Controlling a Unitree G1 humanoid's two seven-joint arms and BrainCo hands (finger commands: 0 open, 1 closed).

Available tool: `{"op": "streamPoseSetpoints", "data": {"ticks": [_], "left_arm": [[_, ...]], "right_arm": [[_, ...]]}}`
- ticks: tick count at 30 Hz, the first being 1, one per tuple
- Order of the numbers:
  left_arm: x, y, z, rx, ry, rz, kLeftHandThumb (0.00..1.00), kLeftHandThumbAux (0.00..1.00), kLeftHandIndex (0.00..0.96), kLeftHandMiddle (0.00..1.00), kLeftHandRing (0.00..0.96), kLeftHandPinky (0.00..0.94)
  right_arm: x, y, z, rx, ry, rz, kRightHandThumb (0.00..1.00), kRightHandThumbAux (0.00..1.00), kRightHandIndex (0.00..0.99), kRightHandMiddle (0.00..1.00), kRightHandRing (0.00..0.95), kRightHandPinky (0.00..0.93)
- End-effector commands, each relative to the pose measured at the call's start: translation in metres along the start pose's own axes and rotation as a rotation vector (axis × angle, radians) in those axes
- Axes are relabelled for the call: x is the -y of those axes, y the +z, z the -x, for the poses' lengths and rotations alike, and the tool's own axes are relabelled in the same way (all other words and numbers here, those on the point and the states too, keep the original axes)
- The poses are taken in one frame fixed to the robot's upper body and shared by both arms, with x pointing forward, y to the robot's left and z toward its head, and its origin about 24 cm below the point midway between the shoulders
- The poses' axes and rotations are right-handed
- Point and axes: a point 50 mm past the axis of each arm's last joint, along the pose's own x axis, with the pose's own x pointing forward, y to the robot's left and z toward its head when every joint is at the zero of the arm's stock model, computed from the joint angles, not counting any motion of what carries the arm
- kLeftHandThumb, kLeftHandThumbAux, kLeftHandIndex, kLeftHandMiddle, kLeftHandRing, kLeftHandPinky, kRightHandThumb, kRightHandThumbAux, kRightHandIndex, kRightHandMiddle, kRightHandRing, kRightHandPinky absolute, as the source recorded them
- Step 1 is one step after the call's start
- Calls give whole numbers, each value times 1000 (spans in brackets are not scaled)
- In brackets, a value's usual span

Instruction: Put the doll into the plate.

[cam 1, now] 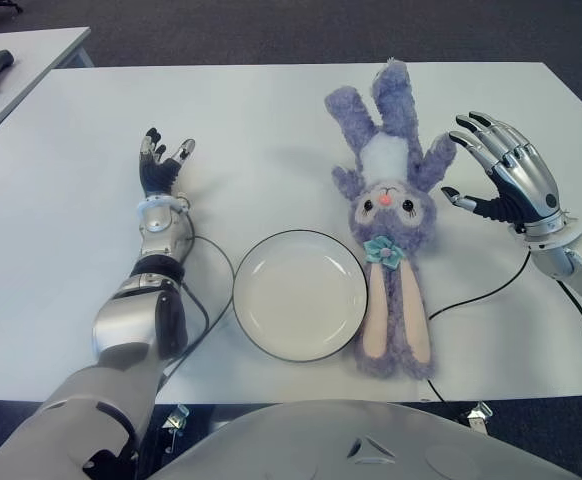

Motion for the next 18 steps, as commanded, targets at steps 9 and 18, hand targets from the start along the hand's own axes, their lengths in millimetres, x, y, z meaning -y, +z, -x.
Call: {"op": "streamPoseSetpoints", "data": {"ticks": [9, 18], "left_arm": [[-17, -110, 70, -487, 19, -77, 0, 670, 32, 56, 38, 27], [-16, -110, 70, -489, 17, -78, 0, 670, 34, 56, 37, 22]], "right_arm": [[13, -42, 26, -114, 117, 163, 370, 430, 1, 8, 25, 51], [9, -36, 35, -79, 115, 164, 303, 405, 0, 0, 5, 31]]}}
